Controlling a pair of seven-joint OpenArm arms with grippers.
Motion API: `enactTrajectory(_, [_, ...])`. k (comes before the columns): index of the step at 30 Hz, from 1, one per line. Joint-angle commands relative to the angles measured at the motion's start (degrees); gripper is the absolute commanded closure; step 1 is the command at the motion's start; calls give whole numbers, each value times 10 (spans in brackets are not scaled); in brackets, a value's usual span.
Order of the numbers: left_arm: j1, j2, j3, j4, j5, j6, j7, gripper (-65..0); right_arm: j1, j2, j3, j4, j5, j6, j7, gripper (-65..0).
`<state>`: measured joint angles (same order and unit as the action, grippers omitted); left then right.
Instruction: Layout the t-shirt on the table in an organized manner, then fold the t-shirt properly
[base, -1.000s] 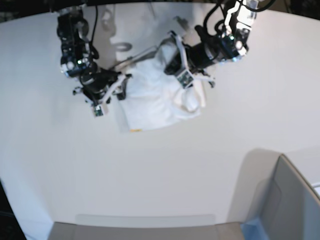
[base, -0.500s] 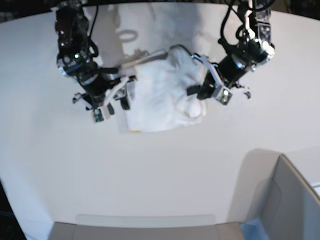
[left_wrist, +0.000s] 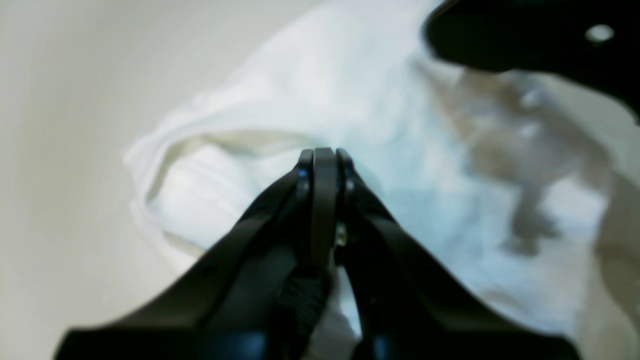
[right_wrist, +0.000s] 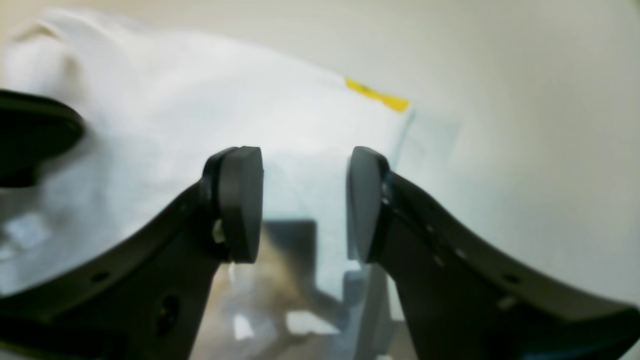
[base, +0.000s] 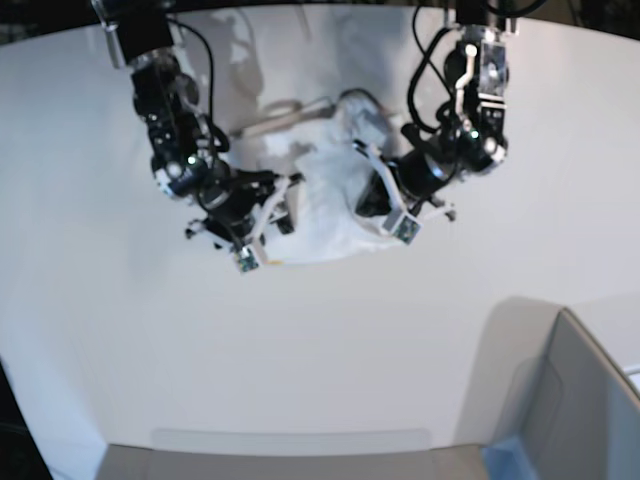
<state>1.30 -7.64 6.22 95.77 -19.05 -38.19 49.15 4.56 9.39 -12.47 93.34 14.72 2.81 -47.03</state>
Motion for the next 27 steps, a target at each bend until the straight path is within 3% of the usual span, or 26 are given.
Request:
enactTrajectory(1, [-17, -1, -6, -9, -11, -2, -18, 0, 20, 2, -1, -8, 0, 1, 13, -285])
enactTrajectory(8, [-24, -1, -56, -73, -11, -2, -58, 0, 33, 3, -22, -74, -1, 1, 13, -273])
enactTrajectory(11, [-24, -1, -54, -53, -11, -2, -58, 0, 32, 4, -24, -71, -1, 1, 13, -185])
enactTrajectory(16, [10, 0, -57, 74, -14, -2, -66, 0, 25, 4, -18, 2, -1, -4, 13, 0])
enactTrajectory(21, [58, 1, -47, 169, -15, -2, -58, 0, 30, 6, -13, 58, -2, -4, 13, 0])
enactTrajectory(27, [137, -9, 60, 172, -10, -2, -58, 0, 70, 3, 30, 17, -2, -4, 13, 0])
